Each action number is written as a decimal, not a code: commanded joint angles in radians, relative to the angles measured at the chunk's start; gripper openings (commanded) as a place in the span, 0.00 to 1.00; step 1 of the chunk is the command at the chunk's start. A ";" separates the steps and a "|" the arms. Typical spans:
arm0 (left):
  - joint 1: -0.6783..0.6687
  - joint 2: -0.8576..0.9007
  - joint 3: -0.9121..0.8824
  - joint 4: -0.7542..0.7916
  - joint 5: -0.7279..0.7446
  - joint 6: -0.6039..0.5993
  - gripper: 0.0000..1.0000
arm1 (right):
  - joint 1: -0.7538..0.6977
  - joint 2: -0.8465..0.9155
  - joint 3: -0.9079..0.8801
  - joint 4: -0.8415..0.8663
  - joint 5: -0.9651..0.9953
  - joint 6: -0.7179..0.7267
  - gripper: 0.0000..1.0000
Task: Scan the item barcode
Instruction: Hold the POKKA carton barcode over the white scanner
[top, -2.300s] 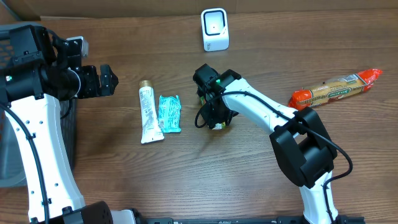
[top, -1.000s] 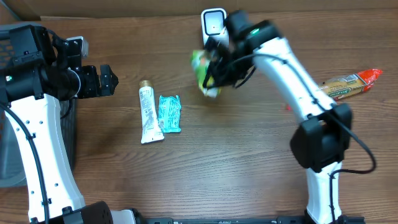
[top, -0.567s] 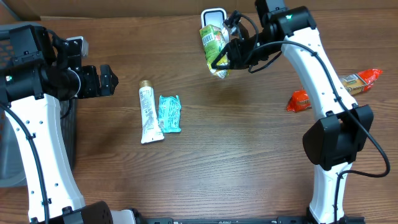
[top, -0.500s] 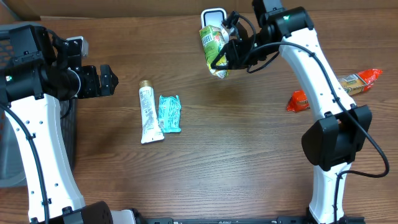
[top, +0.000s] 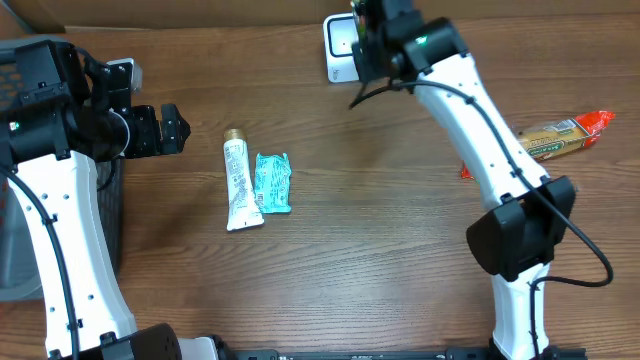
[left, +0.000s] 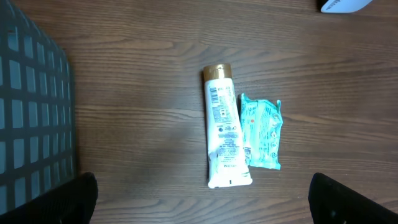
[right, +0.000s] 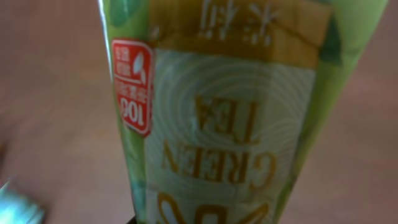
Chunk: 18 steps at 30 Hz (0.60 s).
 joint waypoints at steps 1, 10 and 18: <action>-0.001 0.005 0.011 0.001 -0.003 0.026 1.00 | 0.022 0.026 0.031 0.105 0.269 -0.165 0.04; -0.001 0.005 0.011 0.001 -0.003 0.026 0.99 | 0.021 0.123 0.030 0.333 0.277 -0.655 0.04; -0.001 0.005 0.011 0.001 -0.003 0.026 0.99 | 0.021 0.199 0.030 0.515 0.358 -0.838 0.04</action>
